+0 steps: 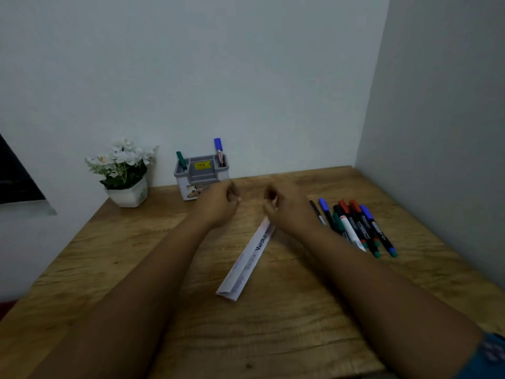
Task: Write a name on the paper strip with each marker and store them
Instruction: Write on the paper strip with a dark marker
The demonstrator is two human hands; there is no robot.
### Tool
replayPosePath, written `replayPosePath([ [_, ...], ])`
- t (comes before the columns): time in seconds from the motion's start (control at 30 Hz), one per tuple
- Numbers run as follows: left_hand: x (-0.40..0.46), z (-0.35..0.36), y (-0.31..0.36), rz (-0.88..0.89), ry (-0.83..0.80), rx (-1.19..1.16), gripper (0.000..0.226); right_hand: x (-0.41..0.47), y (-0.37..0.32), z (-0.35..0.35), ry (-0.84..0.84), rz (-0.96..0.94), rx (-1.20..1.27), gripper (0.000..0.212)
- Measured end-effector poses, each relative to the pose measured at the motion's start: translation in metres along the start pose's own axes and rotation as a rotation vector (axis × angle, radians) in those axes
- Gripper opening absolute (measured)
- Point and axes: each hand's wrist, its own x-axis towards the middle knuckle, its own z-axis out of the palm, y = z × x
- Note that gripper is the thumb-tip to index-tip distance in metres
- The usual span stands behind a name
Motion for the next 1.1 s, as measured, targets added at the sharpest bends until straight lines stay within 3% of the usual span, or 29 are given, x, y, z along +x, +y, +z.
replayPosePath([
  [0.07, -0.021, 0.003, 0.003, -0.054, -0.104, -0.162, 0.006, 0.009, 0.021, -0.027, -0.008, 0.086, -0.402, 0.017],
  [0.13, -0.032, 0.004, 0.004, -0.083, -0.179, -0.284, 0.005, 0.011, 0.036, -0.042, -0.036, 0.261, -0.639, 0.018],
  [0.23, -0.045, 0.006, 0.004, -0.079, -0.184, -0.281, 0.007, 0.005, 0.041, -0.043, -0.102, 0.408, -0.645, 0.016],
  [0.37, -0.059, 0.005, 0.006, -0.12, -0.174, -0.374, 0.011, 0.0, 0.034, -0.033, -0.169, 0.409, -0.631, 0.017],
  [0.53, -0.072, 0.013, 0.009, -0.099, -0.332, -0.234, 0.021, -0.003, 0.023, -0.021, -0.232, 0.439, -0.591, 0.018],
  [0.6, -0.073, 0.015, 0.009, -0.102, -0.354, -0.223, 0.026, -0.003, 0.017, -0.023, -0.093, 0.368, -0.432, 0.019],
  [0.7, -0.072, 0.014, 0.003, -0.123, -0.366, -0.285, 0.032, -0.008, 0.004, -0.025, 0.112, 0.105, 0.07, 0.021],
  [0.8, -0.07, 0.016, -0.003, -0.148, -0.344, -0.315, 0.045, -0.013, -0.008, -0.015, -0.091, 0.259, 0.797, 0.026],
  [0.87, -0.07, 0.018, -0.006, -0.178, -0.311, -0.4, 0.048, -0.018, -0.007, -0.002, -0.292, 0.371, 1.091, 0.027],
  [0.97, -0.068, 0.02, -0.009, -0.207, -0.282, -0.509, 0.054, -0.023, -0.001, 0.011, -0.486, 0.367, 1.176, 0.028],
  [1.03, -0.069, 0.02, -0.008, -0.191, -0.297, -0.511, 0.057, -0.024, -0.001, 0.014, -0.529, 0.364, 1.13, 0.018],
  [1.1, -0.07, 0.019, -0.004, -0.164, -0.317, -0.5, 0.044, -0.021, -0.002, 0.016, -0.531, 0.369, 1.08, 0.017],
])
